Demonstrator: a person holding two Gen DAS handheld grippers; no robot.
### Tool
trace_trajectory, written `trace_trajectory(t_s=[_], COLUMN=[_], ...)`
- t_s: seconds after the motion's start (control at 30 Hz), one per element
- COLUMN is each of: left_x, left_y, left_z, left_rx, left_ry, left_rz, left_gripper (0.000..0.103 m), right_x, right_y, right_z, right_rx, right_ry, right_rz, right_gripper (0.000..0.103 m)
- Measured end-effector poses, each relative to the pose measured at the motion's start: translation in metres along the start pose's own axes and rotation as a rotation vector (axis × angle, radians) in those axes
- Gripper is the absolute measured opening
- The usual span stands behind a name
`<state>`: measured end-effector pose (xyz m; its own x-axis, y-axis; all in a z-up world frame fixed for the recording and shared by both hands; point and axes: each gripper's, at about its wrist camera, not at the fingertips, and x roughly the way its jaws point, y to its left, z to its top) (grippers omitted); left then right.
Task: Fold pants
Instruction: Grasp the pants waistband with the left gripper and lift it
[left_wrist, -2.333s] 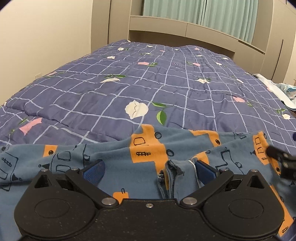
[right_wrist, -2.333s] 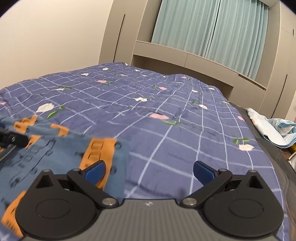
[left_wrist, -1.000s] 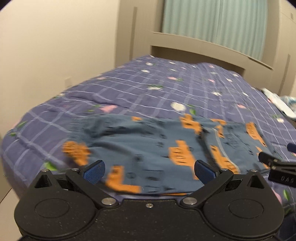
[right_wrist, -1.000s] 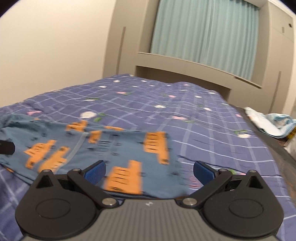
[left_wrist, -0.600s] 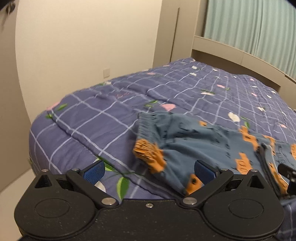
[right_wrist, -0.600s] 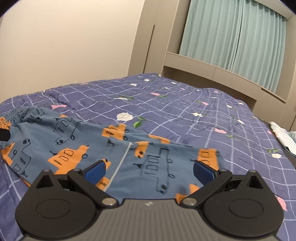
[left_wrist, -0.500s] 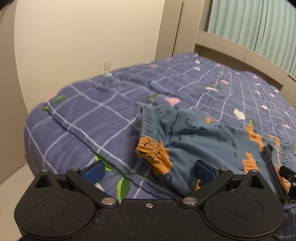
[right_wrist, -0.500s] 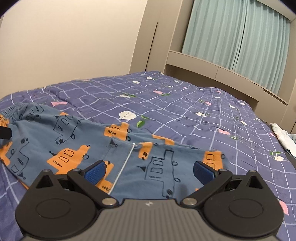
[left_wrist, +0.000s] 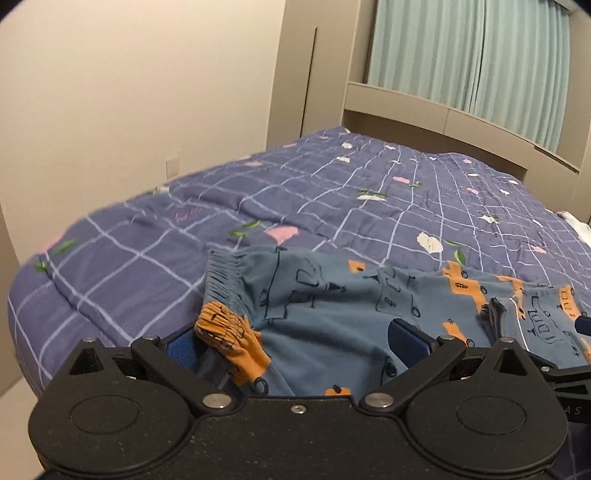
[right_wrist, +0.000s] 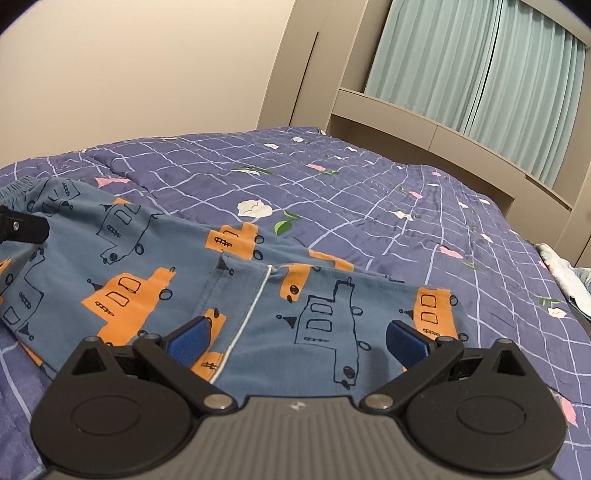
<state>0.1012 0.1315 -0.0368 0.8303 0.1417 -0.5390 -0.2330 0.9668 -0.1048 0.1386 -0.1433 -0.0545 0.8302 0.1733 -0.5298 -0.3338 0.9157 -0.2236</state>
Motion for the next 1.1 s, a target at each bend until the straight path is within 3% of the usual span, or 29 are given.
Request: trace_trajectory(t_s=[0.13, 0.27, 0.37, 0.57, 0.73, 0.97, 1.1], left_x=[-0.004, 0.002, 0.017, 0.019, 0.019, 0.019, 0.017], left_y=[-0.001, 0.012, 0.028, 0.055, 0.054, 0.039, 0.041], left_z=[0.001, 0.000, -0.003, -0.006, -0.011, -0.014, -0.013], left_rx=[0.010, -0.049, -0.142, -0.344, -0.332, -0.238, -0.260], left_ry=[-0.024, 0.002, 0.091, 0.075, 0.063, 0.057, 0.055], left_rz=[-0.014, -0.011, -0.028, -0.146, -0.153, -0.105, -0.113], left_gripper=[0.102, 0.102, 0.102, 0.102, 0.102, 0.102, 0.102], right_x=[0.001, 0.001, 0.001, 0.002, 0.003, 0.005, 0.005], right_y=[-0.002, -0.001, -0.001, -0.002, -0.002, -0.006, -0.007], right_z=[0.000, -0.001, -0.001, -0.001, -0.001, -0.001, -0.001], right_rx=[0.010, 0.006, 0.007, 0.016, 0.022, 0.045, 0.051], right_ry=[0.002, 0.003, 0.002, 0.005, 0.007, 0.015, 0.016], right_rz=[0.006, 0.002, 0.003, 0.010, 0.015, 0.033, 0.038], right_gripper=[0.103, 0.103, 0.103, 0.103, 0.103, 0.103, 0.103])
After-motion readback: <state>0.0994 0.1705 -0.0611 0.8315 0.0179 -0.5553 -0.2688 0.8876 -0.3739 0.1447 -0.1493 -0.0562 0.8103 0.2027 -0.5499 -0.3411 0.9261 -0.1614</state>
